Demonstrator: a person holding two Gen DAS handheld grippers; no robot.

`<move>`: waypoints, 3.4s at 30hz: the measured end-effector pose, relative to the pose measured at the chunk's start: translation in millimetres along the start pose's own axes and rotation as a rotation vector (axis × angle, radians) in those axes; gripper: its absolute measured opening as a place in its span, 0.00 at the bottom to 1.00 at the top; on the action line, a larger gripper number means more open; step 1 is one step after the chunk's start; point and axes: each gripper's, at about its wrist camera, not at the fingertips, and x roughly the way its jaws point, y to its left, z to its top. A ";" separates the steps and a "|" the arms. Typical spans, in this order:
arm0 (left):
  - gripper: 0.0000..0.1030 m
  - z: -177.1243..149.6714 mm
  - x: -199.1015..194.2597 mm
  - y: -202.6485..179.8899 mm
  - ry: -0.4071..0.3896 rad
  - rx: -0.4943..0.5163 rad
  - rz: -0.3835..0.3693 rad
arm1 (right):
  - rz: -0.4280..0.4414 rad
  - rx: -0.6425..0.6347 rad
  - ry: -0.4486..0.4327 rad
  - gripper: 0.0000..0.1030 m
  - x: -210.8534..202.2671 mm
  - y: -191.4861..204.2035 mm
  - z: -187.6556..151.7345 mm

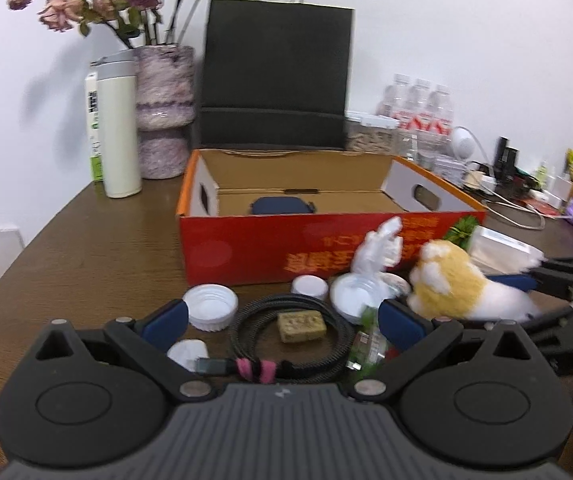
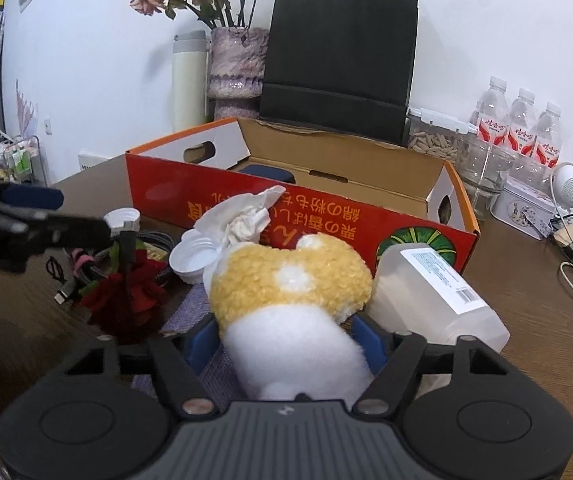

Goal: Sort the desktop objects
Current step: 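Grasp the plush hamster with the right gripper while the left grasps the red rose, then lift the hamster and rose over the box and release both inside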

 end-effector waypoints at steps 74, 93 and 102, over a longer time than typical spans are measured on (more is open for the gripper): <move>0.33 63.8 -32.6 -43.8 -0.285 0.182 0.014 | -0.015 0.014 -0.323 0.52 -72.6 2.7 47.3; 0.33 132.9 74.4 -13.3 -0.283 -0.005 0.029 | -0.044 0.153 -0.335 0.52 28.2 -36.0 144.1; 0.33 131.7 132.9 0.6 -0.152 -0.043 0.082 | -0.102 0.175 -0.190 0.52 86.7 -47.5 148.3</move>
